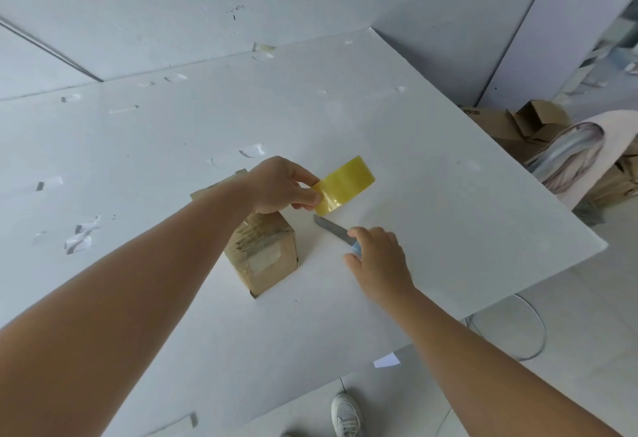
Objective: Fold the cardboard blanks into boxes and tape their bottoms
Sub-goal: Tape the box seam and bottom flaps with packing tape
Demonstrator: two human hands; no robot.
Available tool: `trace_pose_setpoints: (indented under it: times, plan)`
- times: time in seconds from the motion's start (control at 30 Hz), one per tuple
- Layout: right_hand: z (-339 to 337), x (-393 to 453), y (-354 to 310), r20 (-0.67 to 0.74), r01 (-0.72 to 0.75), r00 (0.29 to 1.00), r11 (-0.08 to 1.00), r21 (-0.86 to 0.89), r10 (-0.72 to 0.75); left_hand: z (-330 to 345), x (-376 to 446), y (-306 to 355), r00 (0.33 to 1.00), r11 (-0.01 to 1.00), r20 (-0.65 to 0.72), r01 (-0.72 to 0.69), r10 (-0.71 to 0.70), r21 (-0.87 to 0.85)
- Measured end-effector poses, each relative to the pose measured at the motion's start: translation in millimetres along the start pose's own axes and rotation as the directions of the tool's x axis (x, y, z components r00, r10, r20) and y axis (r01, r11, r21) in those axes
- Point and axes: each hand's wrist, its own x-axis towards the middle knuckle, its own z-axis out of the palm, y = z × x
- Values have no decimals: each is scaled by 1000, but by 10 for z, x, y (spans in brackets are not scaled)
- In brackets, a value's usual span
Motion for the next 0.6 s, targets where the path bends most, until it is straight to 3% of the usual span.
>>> trace_pose_setpoints:
  times: [0.17,0.33,0.6]
  plan:
    - [-82,-18,-8,95,14,995,995,-101,-4,6,-5,8,1000,1000,-1,9,-9,3]
    - [-412,-202,-54,91,36,995,999,37,-40,-4,-1,5,1000,1000,1,4,-4,11]
    - [-883,-577,-202,-50,157,987,986,60,-154,30,-4,-3,999,999,-38,-25,27,48]
